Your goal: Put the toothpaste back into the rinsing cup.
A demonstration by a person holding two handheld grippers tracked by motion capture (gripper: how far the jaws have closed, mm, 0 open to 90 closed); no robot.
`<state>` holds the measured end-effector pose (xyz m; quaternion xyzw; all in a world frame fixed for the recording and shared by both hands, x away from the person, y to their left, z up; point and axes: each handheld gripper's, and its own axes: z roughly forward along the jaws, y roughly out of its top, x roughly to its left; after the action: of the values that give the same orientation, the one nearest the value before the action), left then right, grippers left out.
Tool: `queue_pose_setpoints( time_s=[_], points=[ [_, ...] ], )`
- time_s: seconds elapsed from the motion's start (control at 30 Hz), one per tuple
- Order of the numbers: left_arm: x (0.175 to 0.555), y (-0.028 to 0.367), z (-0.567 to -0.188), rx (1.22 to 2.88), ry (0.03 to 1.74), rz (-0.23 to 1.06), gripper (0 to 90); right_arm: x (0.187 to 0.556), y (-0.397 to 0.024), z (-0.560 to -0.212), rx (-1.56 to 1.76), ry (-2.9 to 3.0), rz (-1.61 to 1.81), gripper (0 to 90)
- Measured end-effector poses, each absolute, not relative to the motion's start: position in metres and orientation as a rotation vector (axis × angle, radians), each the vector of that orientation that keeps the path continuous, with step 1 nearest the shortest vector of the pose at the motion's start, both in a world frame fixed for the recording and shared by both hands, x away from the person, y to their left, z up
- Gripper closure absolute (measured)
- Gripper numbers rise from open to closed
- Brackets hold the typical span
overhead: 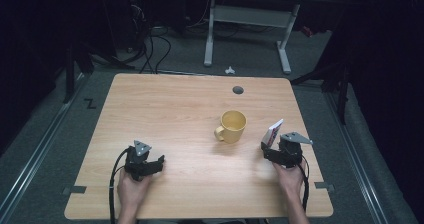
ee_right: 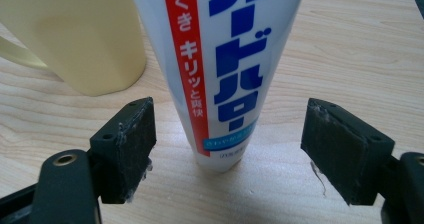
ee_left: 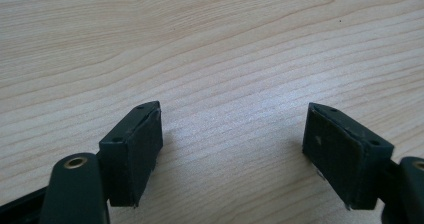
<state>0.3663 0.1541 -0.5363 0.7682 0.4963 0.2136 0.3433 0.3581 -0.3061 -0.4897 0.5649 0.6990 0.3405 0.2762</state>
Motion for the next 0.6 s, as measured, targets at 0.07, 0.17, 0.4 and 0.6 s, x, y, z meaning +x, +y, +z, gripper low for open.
queue_pose_setpoints(
  time_s=[0.07,0.17,0.4,0.6],
  points=[
    [0.366,0.154,-0.536,1.996,1.289,0.554,24.4,0.361,-0.305,-0.489,1.513,1.881,0.909,22.0],
    [0.366,0.154,-0.536,1.998,1.288,0.552,24.4,0.364,-0.304,-0.488,1.507,1.883,0.923,22.7],
    [0.366,0.154,-0.536,1.997,1.288,0.553,24.3,0.371,-0.304,-0.493,1.511,1.897,0.942,30.1],
    [0.366,0.154,-0.536,1.997,1.288,0.554,24.3,0.374,-0.302,-0.496,1.496,1.896,0.963,37.9]
  ],
)
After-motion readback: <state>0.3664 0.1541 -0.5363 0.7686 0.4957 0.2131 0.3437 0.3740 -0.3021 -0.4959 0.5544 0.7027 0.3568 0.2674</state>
